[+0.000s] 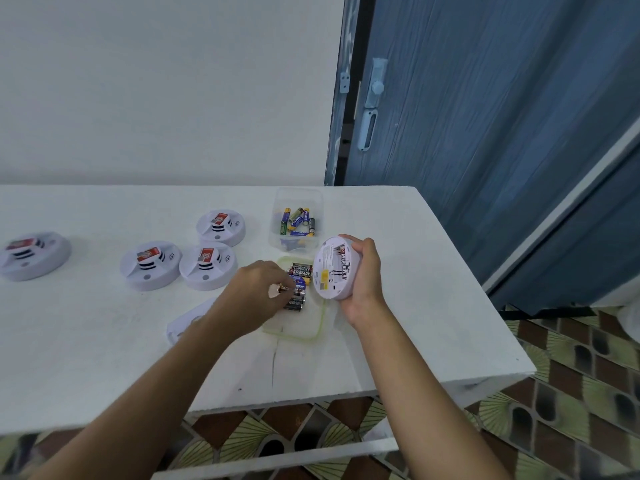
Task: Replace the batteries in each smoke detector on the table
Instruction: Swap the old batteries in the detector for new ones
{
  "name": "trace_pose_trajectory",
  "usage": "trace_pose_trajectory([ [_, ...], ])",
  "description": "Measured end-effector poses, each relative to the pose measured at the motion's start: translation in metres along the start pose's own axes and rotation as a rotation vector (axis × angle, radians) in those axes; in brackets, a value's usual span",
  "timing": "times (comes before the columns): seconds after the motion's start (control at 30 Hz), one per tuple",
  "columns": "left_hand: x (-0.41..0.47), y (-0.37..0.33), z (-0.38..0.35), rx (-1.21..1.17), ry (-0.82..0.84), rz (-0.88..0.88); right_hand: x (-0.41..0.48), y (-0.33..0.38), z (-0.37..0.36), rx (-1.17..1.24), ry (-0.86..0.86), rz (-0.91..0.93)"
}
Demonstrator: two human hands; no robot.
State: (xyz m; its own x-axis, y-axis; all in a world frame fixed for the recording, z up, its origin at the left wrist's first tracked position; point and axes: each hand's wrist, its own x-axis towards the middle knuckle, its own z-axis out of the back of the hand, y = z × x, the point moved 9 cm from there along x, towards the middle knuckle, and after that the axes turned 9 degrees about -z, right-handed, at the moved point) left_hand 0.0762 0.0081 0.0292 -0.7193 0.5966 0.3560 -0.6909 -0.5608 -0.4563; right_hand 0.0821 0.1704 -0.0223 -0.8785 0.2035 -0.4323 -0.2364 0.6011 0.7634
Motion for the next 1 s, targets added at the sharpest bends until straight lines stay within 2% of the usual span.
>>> trace_pose_trajectory([
  [0.2, 0.018, -0.035, 0.023, -0.135, -0.145, -0.026, -0.005, -0.006, -0.021, 0.034, 0.14, -0.024],
  [0.53, 0.031, -0.046, 0.019, -0.254, -0.11, -0.025, -0.01, -0.002, -0.03, 0.038, 0.186, -0.001],
  [1.0, 0.028, -0.032, 0.006, -0.473, -0.139, 0.093, -0.006, -0.013, -0.034, -0.031, 0.206, -0.036],
])
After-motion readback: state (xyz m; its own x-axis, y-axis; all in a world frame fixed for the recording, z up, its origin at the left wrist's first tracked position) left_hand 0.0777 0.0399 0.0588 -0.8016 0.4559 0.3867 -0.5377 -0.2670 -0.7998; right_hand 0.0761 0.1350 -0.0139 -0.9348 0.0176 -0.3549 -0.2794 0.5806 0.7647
